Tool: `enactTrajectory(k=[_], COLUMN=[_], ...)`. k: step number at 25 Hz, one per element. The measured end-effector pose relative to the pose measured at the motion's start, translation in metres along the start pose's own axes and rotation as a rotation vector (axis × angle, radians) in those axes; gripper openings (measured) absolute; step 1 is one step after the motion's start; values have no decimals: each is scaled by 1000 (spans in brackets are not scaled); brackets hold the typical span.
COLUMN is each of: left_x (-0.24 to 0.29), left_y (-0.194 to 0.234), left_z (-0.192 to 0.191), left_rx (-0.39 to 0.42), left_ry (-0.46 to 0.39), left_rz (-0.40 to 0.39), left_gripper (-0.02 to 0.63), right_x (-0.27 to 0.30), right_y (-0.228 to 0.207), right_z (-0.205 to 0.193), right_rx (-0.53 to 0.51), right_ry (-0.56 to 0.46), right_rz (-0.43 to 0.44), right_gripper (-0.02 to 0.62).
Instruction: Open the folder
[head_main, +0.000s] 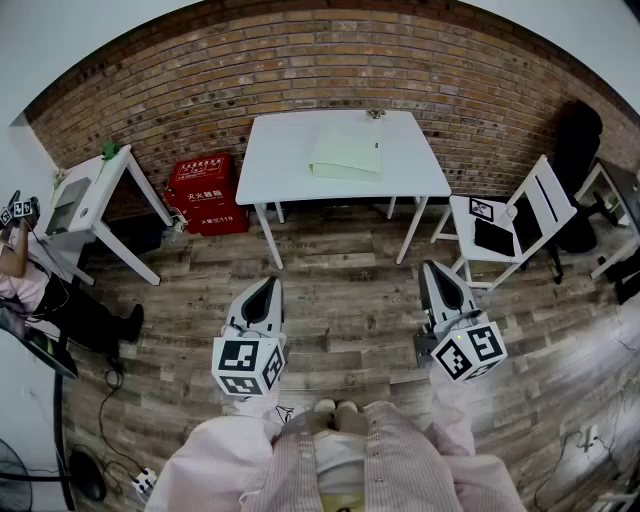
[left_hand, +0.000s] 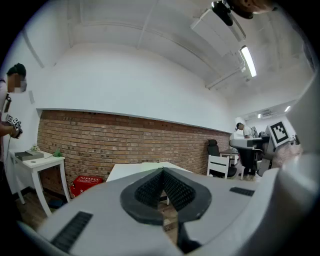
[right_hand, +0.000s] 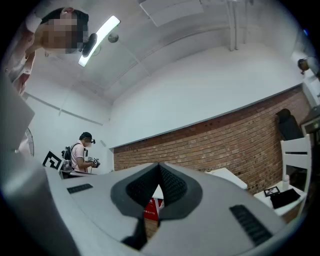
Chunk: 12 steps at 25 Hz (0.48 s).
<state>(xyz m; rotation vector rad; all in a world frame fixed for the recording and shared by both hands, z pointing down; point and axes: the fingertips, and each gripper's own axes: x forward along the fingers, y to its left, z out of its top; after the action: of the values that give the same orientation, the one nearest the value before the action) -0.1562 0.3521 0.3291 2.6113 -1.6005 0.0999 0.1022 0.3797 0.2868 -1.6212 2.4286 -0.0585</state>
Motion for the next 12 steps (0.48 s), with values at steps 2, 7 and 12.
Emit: enactTrajectory(k=[2,7,12], left_x=[1,4,8], left_y=[-2,-12,-22], left_z=[-1,-1,-8], left_rx=[2,20,46], left_ry=[1,0,3], left_rz=[7,18,52], left_gripper=[-3,-3,-3], right_x=[-3,-6,-11], right_y=[-5,-17,-27], right_z=[-2,-3,-14], right_rx=[16,22,52], right_ry=[0,-6,7], right_rz=[-8,1,29], right_gripper=[3,3,3])
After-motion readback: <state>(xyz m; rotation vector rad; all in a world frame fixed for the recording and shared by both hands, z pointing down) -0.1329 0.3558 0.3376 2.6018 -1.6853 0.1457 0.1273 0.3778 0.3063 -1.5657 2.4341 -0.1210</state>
